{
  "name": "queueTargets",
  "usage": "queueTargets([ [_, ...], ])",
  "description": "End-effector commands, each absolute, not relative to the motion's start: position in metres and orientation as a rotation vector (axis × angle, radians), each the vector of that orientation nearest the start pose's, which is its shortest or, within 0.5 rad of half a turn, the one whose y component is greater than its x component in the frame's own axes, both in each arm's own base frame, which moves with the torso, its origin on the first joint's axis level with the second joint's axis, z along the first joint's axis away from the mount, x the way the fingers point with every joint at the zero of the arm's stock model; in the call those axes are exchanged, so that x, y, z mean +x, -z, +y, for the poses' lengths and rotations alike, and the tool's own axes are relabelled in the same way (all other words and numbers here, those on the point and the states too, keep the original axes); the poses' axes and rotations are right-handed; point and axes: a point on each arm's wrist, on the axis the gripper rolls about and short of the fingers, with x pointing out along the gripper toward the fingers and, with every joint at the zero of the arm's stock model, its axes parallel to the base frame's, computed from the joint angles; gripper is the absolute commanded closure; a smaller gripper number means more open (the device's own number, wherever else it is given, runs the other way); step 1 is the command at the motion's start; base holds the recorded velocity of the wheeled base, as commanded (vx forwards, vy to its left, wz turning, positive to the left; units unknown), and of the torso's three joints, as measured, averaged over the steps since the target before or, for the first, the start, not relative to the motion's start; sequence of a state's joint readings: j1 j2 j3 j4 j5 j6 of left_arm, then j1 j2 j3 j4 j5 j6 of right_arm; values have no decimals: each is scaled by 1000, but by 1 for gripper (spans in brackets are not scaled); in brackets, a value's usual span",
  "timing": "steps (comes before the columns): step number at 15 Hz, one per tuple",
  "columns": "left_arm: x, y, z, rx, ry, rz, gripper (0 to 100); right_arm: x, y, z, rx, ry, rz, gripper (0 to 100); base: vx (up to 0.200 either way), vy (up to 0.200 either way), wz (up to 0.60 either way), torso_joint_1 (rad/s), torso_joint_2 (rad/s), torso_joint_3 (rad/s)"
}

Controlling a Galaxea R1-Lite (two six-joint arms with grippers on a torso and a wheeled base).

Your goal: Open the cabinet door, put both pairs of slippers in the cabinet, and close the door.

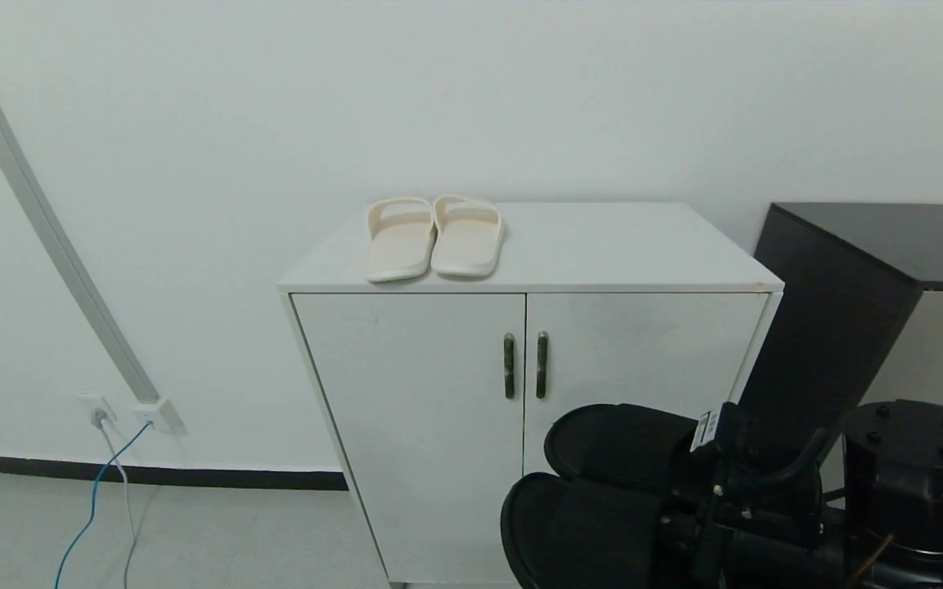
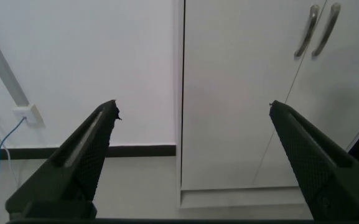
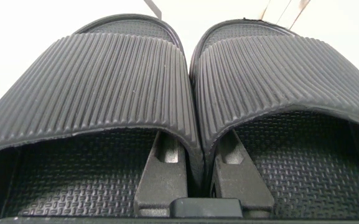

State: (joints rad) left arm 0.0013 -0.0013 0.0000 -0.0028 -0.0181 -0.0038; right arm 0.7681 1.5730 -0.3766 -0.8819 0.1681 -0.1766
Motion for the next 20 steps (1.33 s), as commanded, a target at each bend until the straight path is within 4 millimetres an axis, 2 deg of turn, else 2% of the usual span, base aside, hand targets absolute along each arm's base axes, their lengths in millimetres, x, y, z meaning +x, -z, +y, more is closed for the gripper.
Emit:
queueTargets([
  [1,-23,-76,0,-5,17,-3,0,164,-131,164,-263,-956,238,100,0,0,0,-149,486,320],
  [8,-23,-76,0,-5,17,-3,0,163,-131,163,-265,-958,233,100,0,0,0,-134,472,340],
  [14,-23,-76,0,-5,17,-3,0,163,-129,163,-268,-960,240,100,0,0,0,-54,432,371],
  [20,-23,-76,-1,-1,20,-3,0,162,-128,163,-270,-962,246,100,0,0,0,0,13,11],
])
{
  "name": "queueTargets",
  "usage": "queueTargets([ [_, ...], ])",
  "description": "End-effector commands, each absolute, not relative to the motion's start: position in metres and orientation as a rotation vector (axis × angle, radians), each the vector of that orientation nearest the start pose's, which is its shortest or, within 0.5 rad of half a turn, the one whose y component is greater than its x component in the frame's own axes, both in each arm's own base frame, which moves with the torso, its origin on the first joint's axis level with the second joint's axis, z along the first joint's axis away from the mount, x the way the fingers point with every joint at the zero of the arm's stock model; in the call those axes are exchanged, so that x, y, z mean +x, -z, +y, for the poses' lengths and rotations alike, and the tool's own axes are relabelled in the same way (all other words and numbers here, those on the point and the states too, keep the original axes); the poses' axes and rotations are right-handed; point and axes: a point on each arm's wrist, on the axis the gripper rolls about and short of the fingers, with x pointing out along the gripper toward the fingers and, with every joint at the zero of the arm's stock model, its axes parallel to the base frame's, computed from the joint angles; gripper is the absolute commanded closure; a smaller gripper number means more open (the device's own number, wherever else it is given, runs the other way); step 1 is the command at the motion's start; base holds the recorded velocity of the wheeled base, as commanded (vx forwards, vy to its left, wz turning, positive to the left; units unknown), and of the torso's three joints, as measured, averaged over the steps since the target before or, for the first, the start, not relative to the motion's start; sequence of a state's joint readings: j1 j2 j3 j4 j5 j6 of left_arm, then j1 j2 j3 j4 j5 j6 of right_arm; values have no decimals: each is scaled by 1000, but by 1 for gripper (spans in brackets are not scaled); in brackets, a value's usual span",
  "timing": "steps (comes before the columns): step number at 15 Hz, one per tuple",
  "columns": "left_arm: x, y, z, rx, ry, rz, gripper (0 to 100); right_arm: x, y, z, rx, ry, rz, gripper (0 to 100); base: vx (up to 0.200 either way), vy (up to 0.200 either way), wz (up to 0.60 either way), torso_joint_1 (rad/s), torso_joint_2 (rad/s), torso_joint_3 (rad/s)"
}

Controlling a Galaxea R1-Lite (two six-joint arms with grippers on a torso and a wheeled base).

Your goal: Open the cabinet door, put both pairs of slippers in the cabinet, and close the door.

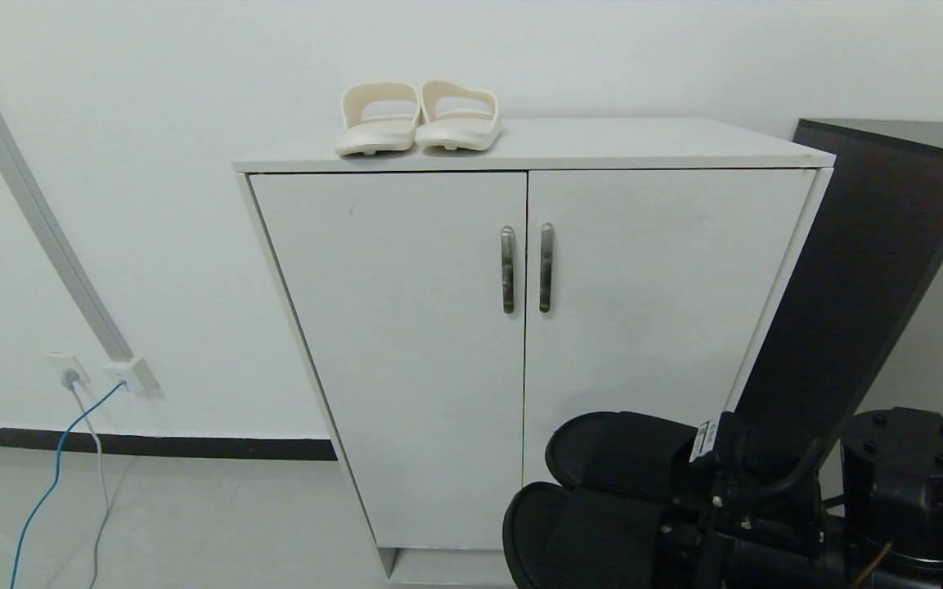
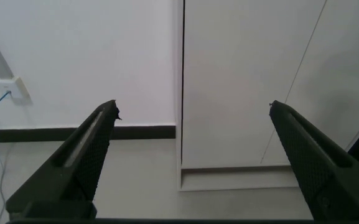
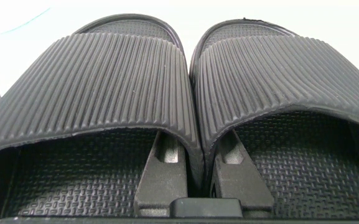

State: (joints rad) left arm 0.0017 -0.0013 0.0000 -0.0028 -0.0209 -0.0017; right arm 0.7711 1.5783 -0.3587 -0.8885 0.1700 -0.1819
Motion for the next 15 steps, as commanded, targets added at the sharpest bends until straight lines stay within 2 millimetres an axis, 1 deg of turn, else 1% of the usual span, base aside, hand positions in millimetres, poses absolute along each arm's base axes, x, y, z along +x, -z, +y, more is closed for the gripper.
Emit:
queueTargets([
  [1,-23,-76,0,-2,18,-3,0,162,-128,163,-271,-962,247,100,0,0,0,0,0,0],
  [11,-20,-78,0,32,28,30,0,162,-127,163,-271,-962,249,100,0,0,0,0,0,0],
  [13,-18,-78,-1,33,36,50,0,163,-126,164,-271,-962,256,100,0,0,0,-19,141,139],
  [14,-18,-80,-1,31,36,56,0,163,-126,164,-271,-962,254,100,0,0,0,-7,71,66],
  [15,-17,-94,-1,15,36,43,0,164,-125,164,-273,-962,260,100,0,0,0,0,0,0],
])
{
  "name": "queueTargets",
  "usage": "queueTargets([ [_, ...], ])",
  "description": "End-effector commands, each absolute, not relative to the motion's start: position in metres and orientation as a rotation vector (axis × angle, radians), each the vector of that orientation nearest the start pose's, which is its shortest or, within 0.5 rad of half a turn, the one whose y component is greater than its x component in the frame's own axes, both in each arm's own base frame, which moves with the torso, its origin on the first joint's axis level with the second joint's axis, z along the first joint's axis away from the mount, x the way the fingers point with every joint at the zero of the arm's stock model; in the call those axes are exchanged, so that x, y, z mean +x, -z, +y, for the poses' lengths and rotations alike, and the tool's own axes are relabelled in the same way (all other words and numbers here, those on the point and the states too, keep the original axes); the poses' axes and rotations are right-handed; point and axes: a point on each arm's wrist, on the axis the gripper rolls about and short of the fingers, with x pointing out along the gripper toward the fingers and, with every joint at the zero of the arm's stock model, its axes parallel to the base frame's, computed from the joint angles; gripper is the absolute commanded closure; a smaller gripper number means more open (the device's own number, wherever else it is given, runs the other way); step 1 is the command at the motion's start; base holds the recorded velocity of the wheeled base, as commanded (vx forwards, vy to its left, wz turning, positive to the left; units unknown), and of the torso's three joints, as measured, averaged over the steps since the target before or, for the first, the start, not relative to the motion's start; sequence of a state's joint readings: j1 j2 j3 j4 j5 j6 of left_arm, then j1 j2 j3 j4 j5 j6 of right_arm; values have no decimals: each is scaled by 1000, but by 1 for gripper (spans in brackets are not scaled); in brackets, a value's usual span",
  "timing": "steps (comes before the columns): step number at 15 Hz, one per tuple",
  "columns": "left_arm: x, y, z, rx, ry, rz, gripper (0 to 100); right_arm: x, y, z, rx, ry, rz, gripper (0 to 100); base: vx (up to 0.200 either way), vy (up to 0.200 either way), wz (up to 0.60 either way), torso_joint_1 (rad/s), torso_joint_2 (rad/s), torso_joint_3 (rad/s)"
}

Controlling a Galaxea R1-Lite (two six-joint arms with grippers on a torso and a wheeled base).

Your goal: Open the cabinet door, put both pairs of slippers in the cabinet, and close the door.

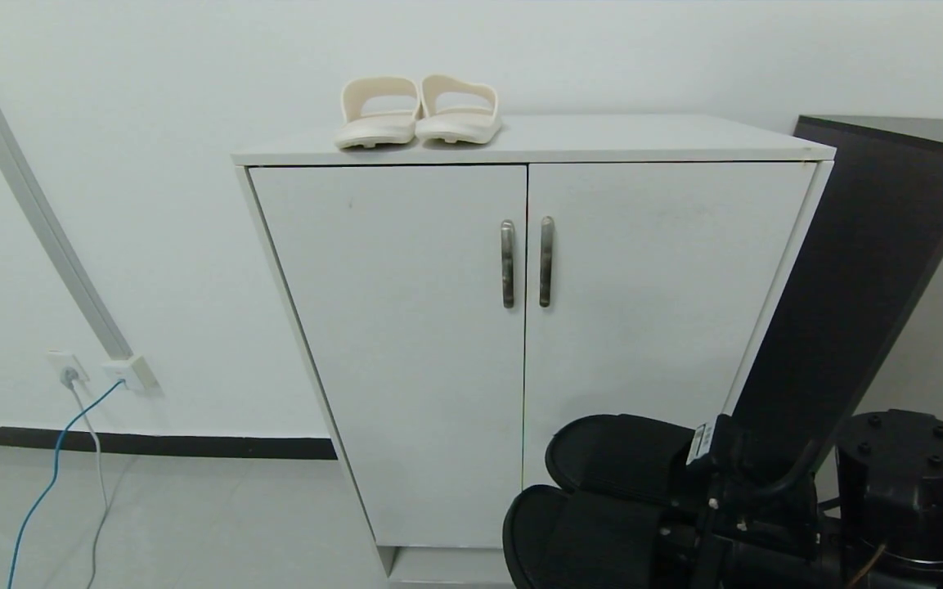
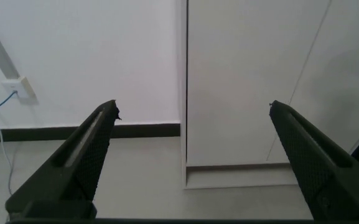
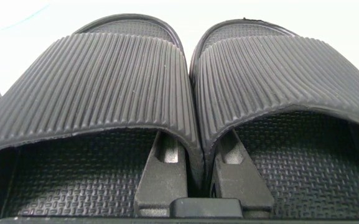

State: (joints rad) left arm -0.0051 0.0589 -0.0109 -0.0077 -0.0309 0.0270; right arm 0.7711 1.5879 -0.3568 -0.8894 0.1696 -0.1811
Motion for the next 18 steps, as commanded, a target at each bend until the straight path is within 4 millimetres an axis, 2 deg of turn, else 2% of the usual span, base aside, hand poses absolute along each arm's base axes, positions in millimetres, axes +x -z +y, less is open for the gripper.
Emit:
queueTargets([
  [1,-17,-112,-1,-25,35,20,0,164,-123,165,-273,-964,263,100,0,0,0,0,0,0],
  [3,-4,-129,-2,-37,103,97,0,165,-121,166,-276,-963,266,100,0,0,0,0,0,0],
  [6,38,-153,-7,-65,325,196,0,166,-120,166,-274,-959,263,100,0,0,0,0,0,0],
  [8,69,-164,-10,-67,385,189,0,165,-119,166,-273,-961,266,100,0,0,0,0,0,0],
  [11,111,-178,-23,-63,507,131,0,165,-119,165,-277,-961,267,100,0,0,0,0,0,0],
  [16,148,-211,-56,-161,684,115,0,165,-119,165,-277,-960,267,100,0,0,0,0,0,0],
  [18,161,-218,-68,-159,727,117,0,165,-118,166,-278,-958,269,100,0,0,0,0,0,0],
])
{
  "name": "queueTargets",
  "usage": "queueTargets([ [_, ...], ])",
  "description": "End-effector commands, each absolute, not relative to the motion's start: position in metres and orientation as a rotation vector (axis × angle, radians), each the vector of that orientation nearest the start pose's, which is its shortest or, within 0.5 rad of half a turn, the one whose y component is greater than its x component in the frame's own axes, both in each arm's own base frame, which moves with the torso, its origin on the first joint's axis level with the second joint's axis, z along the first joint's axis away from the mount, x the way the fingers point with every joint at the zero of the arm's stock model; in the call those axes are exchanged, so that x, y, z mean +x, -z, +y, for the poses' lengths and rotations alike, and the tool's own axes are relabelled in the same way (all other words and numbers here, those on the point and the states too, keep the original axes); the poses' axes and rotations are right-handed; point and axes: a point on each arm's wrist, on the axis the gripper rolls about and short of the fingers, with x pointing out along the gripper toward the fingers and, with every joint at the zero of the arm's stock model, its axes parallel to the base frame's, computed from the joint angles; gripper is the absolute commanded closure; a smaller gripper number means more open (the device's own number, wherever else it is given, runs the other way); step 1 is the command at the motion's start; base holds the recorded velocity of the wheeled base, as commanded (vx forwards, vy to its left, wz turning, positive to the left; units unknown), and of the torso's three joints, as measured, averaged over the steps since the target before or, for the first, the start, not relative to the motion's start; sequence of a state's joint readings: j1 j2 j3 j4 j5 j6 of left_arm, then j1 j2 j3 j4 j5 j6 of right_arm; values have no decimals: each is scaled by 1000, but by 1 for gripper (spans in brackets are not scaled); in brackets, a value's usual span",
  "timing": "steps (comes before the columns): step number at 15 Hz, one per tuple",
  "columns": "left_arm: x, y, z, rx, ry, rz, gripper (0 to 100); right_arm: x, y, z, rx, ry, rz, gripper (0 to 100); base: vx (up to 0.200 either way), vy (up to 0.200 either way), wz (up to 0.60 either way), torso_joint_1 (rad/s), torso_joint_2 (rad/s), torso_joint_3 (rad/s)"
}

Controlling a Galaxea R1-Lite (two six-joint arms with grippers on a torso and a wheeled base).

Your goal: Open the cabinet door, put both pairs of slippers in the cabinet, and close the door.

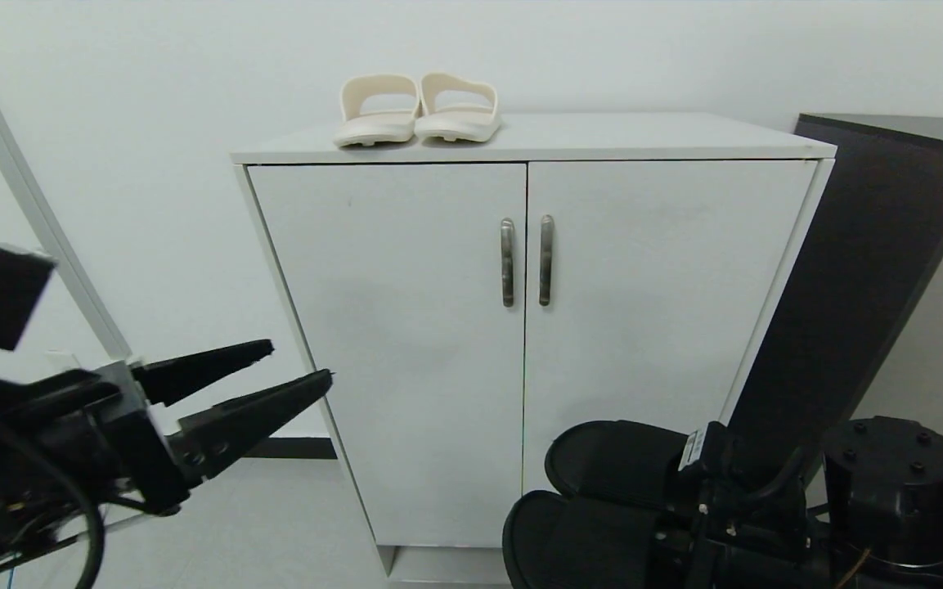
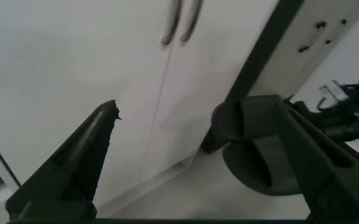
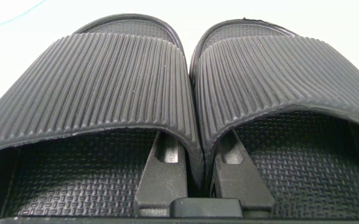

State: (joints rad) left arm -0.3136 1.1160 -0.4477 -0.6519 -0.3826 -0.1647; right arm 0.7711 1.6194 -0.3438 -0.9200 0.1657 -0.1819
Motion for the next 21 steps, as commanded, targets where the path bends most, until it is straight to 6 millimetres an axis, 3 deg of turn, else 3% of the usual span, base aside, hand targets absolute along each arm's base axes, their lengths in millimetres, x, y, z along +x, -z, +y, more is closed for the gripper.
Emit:
queueTargets([
  [1,167,-219,-74,-158,745,123,0,165,-118,166,-278,-958,269,100,0,0,0,0,0,0],
  [7,196,-236,-116,-152,843,111,0,164,-118,165,-280,-957,269,100,0,0,0,0,0,0],
  [11,226,-241,-157,-148,868,116,0,163,-118,164,-279,-954,272,100,0,0,0,0,0,0],
  [15,269,-237,-194,-156,970,137,0,162,-115,162,-282,-954,283,100,0,0,0,0,0,0],
  [21,301,-251,-215,-362,1128,201,0,161,-112,161,-287,-956,298,100,0,0,0,0,0,0],
])
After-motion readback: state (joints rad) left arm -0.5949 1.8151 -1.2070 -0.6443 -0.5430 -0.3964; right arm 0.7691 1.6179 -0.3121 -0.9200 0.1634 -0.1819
